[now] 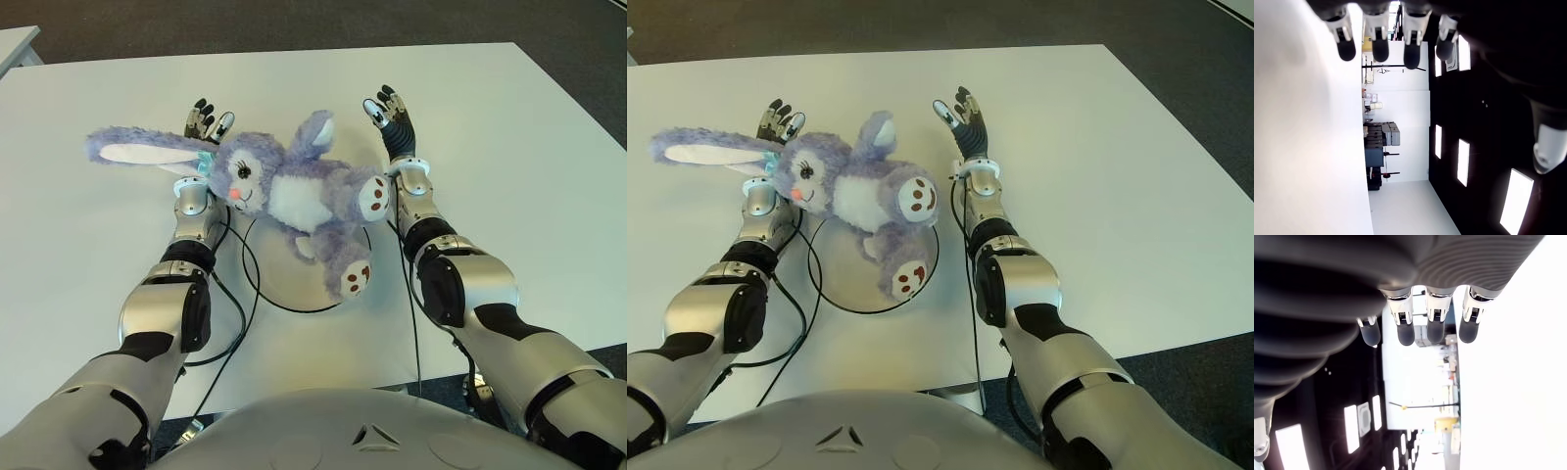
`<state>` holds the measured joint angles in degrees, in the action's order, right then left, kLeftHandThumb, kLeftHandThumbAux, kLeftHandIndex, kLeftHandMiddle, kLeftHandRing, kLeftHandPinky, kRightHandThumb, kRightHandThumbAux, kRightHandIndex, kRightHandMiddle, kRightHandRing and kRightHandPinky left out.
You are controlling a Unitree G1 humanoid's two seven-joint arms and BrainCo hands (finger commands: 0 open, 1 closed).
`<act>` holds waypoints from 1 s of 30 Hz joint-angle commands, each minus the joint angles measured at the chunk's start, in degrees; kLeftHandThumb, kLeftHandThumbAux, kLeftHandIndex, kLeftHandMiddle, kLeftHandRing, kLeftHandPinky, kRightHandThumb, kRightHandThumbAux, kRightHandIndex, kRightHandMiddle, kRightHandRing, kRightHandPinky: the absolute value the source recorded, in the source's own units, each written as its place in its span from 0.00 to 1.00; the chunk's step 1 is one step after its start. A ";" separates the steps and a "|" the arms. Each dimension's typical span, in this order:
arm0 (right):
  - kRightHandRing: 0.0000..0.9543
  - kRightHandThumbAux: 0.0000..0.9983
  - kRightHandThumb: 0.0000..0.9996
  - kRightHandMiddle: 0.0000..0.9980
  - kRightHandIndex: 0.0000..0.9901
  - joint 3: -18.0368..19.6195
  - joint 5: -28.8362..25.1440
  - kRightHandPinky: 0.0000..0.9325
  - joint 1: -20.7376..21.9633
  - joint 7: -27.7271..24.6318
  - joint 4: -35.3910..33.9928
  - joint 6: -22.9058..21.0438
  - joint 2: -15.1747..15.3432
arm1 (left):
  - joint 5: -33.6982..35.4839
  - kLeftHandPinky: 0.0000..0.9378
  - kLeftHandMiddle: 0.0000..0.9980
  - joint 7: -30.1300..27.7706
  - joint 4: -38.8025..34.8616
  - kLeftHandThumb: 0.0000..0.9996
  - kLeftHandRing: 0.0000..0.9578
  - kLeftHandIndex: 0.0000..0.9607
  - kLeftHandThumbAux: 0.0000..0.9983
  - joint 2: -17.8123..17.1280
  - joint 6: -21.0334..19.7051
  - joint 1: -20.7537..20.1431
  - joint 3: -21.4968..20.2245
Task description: Put the doll into the plate.
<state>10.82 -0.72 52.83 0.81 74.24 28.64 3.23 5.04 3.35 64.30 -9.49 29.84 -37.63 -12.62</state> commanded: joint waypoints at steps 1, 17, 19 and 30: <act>0.00 0.54 0.00 0.02 0.02 0.54 -0.14 0.00 0.68 0.34 1.02 -2.29 -0.32 | -0.01 0.00 0.10 -0.02 2.33 0.00 0.05 0.03 0.51 1.22 -2.12 4.31 -0.11; 0.00 0.53 0.00 0.01 0.01 0.95 0.81 0.00 -0.08 0.64 1.98 -5.59 0.22 | 0.01 0.00 0.11 0.20 2.07 0.00 0.06 0.04 0.51 1.33 -2.26 4.61 -0.16; 0.00 0.53 0.00 0.01 0.01 0.91 0.99 0.00 -0.16 0.76 2.09 -6.02 0.25 | 0.05 0.00 0.11 0.25 2.04 0.00 0.06 0.04 0.51 1.37 -2.40 4.64 -0.19; 0.00 0.53 0.00 0.01 0.00 0.60 1.71 0.00 -0.34 1.84 2.41 -9.01 0.07 | 0.28 0.00 0.11 0.45 2.25 0.00 0.06 0.04 0.51 1.55 -2.58 4.73 -0.44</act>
<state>11.58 0.41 52.91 2.14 75.58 22.48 3.55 5.26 3.36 63.64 -9.42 29.52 -37.20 -12.75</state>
